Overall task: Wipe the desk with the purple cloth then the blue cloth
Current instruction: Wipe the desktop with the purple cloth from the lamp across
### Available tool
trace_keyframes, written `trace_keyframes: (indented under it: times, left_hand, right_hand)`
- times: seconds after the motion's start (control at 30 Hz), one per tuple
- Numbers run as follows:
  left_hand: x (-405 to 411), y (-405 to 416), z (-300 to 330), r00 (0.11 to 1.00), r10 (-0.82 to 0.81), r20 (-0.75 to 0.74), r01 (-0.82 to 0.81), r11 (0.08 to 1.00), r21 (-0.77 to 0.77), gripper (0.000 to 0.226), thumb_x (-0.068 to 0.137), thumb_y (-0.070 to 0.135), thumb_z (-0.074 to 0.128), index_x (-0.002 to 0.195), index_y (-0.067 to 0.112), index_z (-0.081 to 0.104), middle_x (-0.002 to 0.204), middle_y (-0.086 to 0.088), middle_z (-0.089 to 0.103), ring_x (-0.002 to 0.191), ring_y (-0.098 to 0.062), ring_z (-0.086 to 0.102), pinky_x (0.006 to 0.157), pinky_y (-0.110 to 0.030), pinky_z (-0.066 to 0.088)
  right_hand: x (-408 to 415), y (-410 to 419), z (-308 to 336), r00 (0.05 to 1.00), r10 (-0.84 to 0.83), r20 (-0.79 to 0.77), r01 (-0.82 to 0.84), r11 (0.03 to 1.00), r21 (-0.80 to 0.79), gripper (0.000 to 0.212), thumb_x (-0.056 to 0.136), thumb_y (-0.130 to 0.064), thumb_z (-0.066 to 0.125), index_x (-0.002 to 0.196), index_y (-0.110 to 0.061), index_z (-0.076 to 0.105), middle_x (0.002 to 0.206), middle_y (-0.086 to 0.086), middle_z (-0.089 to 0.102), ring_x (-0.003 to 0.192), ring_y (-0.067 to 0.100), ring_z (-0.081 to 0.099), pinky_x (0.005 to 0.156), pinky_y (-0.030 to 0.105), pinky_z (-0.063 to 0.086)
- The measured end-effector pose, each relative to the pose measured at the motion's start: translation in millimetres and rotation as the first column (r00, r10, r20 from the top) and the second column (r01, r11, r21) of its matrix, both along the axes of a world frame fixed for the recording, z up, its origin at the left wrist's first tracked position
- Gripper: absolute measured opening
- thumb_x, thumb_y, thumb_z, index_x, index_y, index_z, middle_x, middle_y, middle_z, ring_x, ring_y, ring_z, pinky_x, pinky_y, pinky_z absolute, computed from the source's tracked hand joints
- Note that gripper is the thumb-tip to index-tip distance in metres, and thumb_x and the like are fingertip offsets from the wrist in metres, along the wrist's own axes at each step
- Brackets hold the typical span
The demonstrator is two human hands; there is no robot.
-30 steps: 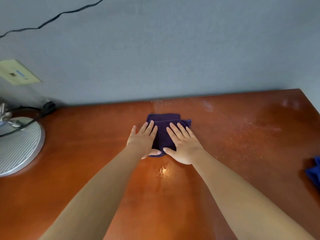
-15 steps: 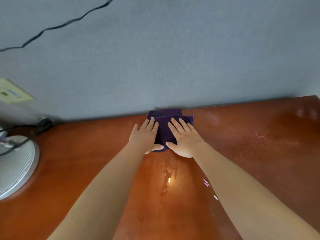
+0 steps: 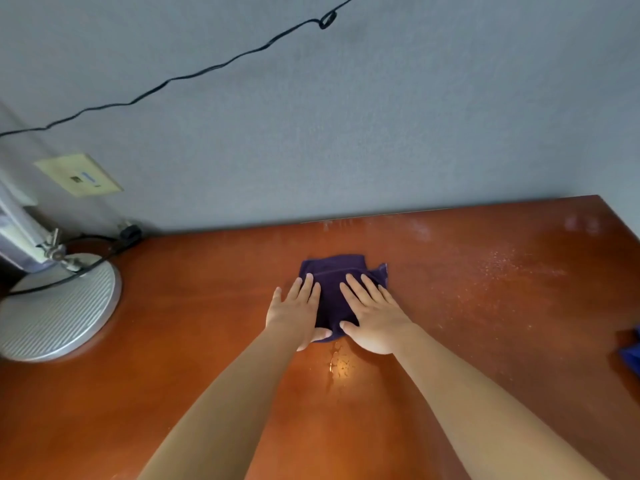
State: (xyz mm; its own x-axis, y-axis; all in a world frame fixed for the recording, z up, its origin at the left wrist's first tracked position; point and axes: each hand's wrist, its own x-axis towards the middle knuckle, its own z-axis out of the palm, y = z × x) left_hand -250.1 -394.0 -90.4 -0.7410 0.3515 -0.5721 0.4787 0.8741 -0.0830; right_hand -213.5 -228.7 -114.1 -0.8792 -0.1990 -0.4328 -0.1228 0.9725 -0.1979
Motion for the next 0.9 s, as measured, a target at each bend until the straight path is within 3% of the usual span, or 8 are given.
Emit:
trace_keyframes:
  times: [0.3, 0.63, 0.9]
  left_hand:
    - [-43.1, 9.3, 1.2, 1.0, 0.019, -0.001, -0.019, 1.0, 0.007, 0.097, 0.091, 0.063, 0.043, 0.151, 0.012, -0.013, 0.158, -0.006, -0.022, 0.147, -0.023, -0.015, 0.119, -0.05, 0.003]
    - [-117.0, 34.3, -2.5, 0.998, 0.066, -0.006, -0.065, 0.993, 0.094, 0.097, 0.091, 0.06, 0.045, 0.151, 0.011, -0.013, 0.158, -0.006, -0.023, 0.147, -0.023, -0.016, 0.119, -0.051, 0.003]
    - [-108.4, 38.8, -1.2, 0.997, 0.076, -0.016, -0.073, 0.991, 0.109, 0.093, 0.093, 0.058, 0.043, 0.152, 0.01, -0.011, 0.159, -0.007, -0.02, 0.147, -0.023, -0.014, 0.119, -0.05, 0.004]
  right_hand:
    - [-44.0, 7.6, -6.8, 0.999, 0.006, -0.053, -0.005, 1.0, 0.012, 0.062, 0.103, -0.045, 0.018, 0.152, -0.024, -0.013, 0.159, -0.005, -0.022, 0.145, 0.016, -0.021, 0.119, 0.038, -0.009]
    - [-117.7, 31.4, -12.0, 0.992, -0.024, -0.121, 0.025, 1.0, 0.008, 0.062, 0.102, -0.045, 0.02, 0.153, -0.024, -0.009, 0.16, -0.005, -0.018, 0.146, 0.016, -0.018, 0.119, 0.038, -0.008]
    - [-108.2, 28.5, -11.3, 0.994, -0.066, -0.09, 0.065, 0.998, -0.012, 0.062, 0.103, -0.043, 0.02, 0.153, -0.022, -0.01, 0.159, -0.003, -0.019, 0.146, 0.018, -0.019, 0.119, 0.039, -0.008]
